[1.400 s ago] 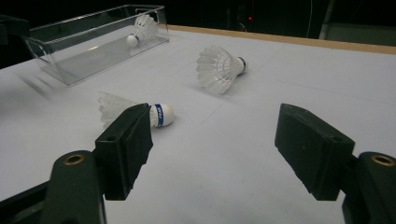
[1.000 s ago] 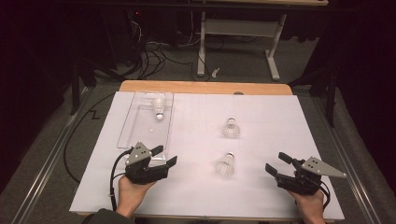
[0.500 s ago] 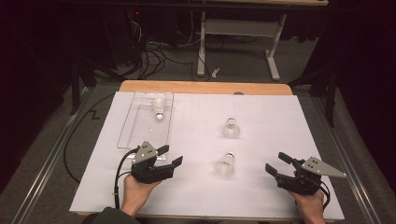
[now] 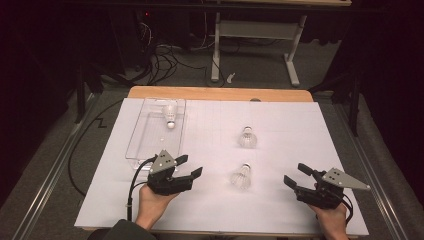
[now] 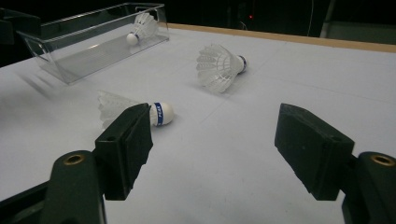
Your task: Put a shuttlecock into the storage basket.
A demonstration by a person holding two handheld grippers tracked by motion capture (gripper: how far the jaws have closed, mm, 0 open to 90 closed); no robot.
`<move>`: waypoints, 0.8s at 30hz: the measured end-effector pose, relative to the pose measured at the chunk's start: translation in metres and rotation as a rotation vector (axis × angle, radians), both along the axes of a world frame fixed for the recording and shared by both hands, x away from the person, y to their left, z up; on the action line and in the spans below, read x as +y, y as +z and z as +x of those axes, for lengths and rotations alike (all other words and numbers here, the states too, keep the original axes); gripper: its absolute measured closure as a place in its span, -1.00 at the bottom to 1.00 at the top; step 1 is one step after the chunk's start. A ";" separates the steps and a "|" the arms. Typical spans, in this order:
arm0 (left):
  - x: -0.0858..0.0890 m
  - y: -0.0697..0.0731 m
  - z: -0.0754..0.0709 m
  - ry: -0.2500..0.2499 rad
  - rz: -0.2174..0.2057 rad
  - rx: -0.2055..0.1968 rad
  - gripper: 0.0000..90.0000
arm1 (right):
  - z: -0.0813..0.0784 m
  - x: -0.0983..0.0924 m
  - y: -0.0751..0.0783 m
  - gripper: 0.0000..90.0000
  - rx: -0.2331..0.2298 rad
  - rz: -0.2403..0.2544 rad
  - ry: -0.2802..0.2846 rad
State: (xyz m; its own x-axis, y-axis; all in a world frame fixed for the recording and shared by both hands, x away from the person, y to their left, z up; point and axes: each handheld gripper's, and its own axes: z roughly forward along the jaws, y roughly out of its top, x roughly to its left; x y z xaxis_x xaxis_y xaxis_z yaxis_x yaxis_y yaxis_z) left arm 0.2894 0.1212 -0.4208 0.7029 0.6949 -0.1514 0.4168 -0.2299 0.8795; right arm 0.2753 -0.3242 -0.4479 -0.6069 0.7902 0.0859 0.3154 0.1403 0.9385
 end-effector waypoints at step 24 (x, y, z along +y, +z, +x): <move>-0.019 0.004 0.006 -0.047 0.001 -0.002 -0.20 | 0.000 0.000 0.000 -0.38 0.001 0.002 0.001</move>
State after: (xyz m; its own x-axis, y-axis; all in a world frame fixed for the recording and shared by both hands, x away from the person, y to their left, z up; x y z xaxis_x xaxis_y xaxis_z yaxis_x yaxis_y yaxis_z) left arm 0.2950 0.1027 -0.4166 0.7348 0.6616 -0.1492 0.4037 -0.2499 0.8801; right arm 0.2752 -0.3241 -0.4481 -0.6077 0.7893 0.0878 0.3162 0.1390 0.9385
